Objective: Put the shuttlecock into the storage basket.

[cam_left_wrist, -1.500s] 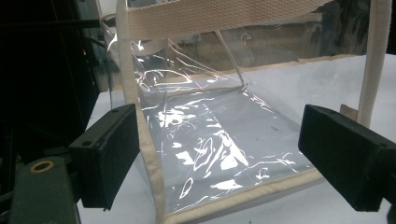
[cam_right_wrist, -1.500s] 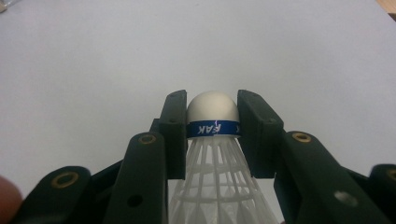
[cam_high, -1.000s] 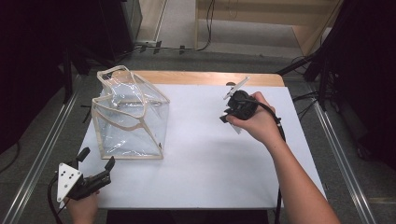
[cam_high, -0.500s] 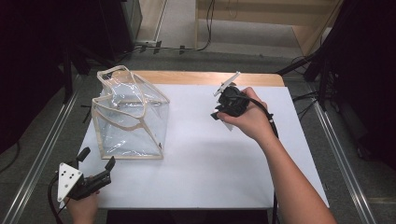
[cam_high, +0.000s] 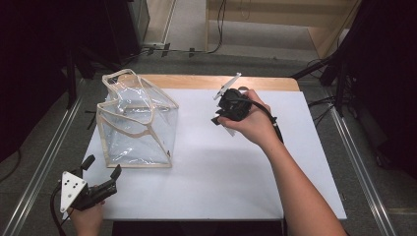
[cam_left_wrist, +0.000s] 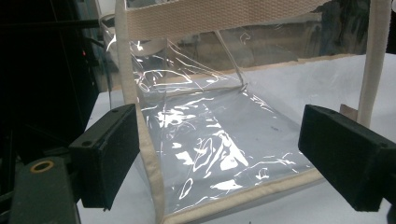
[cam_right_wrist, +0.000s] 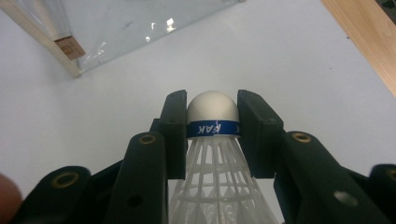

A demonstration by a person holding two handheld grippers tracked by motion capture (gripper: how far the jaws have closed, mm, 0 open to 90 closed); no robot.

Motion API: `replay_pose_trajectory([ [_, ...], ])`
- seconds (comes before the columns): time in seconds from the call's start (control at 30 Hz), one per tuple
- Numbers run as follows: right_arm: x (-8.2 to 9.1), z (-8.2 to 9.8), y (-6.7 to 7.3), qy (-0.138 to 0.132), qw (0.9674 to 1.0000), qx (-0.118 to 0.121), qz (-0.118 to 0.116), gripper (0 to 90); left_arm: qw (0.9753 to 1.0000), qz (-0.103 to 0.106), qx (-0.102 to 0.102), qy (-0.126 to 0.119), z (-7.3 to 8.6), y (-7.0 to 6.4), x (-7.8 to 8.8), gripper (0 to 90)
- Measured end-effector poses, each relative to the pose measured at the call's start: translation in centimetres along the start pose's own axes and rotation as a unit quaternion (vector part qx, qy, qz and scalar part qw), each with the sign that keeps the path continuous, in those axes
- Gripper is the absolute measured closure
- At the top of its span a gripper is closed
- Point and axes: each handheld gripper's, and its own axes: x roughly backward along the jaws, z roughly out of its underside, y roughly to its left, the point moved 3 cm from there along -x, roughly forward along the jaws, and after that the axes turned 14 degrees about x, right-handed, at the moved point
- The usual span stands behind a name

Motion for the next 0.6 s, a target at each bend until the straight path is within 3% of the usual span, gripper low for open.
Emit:
replay_pose_trajectory([
  [0.6, -0.3, -3.0, 0.8, -0.005, 0.9997, 0.020, -0.010, 63.1, 1.0000, 0.000, -0.001, 0.001, 0.0, 0.0, 0.0, 13.2],
])
